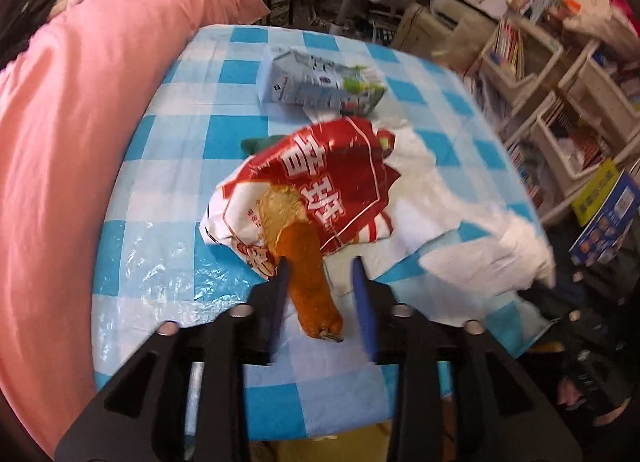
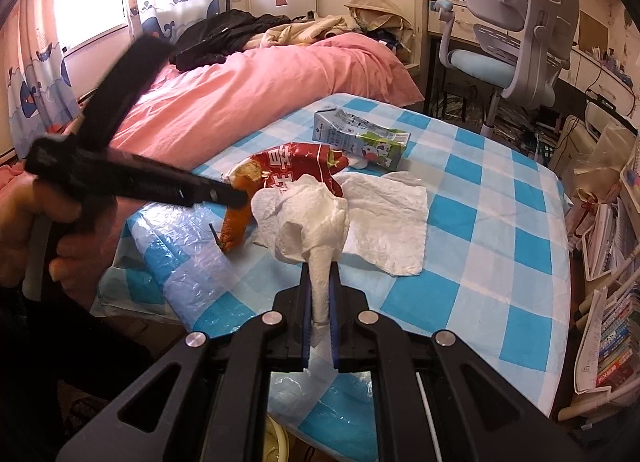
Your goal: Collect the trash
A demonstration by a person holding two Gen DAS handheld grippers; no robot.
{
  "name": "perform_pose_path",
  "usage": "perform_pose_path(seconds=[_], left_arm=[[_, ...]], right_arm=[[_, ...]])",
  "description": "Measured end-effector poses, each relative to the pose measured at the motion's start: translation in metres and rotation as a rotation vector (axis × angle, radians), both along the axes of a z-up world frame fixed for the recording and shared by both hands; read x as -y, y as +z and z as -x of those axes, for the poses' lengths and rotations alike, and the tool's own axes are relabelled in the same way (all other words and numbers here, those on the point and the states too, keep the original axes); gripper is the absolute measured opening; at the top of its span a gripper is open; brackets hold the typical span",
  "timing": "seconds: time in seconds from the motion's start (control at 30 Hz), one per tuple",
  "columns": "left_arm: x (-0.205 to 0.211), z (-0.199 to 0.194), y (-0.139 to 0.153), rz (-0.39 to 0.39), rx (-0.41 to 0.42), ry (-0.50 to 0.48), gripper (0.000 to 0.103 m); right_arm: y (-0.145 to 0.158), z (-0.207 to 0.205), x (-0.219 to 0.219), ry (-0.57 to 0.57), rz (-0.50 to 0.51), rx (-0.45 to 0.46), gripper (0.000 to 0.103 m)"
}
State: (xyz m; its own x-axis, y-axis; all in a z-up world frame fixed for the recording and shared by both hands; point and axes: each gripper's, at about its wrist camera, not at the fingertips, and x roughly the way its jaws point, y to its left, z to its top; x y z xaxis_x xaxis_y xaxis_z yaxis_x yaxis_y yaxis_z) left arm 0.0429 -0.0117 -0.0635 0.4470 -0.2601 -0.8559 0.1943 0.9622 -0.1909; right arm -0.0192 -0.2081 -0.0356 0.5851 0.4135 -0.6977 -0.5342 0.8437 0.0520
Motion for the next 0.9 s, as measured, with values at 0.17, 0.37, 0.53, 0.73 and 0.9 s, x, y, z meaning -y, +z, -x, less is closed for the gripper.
perform_pose_path(seconds=[0.17,0.37,0.53,0.73,0.9], left_arm=[[0.006,-0.001,-0.016,-0.056,-0.014,0.02,0.049],[0.011,-0.001,-0.022,-0.099,-0.01,0.016,0.019],[0.001,0.008,0.012,-0.042,0.094,0.047,0.018],[-0.002,0.018,0.046,0.031,0.245,0.06,0.018],[-0.002,0.017,0.049,0.027,0.241,0.068,0.018]], right_arm=[[0.0,0.001,0.001,0.006,-0.002,-0.002,0.008],[0.0,0.0,0.002,0.004,-0.006,-0.002,0.008],[0.0,-0.001,0.002,0.004,-0.004,-0.004,0.008],[-0.002,-0.001,-0.003,0.016,0.01,-0.005,0.008],[-0.003,0.001,-0.007,0.033,0.012,-0.005,0.008]])
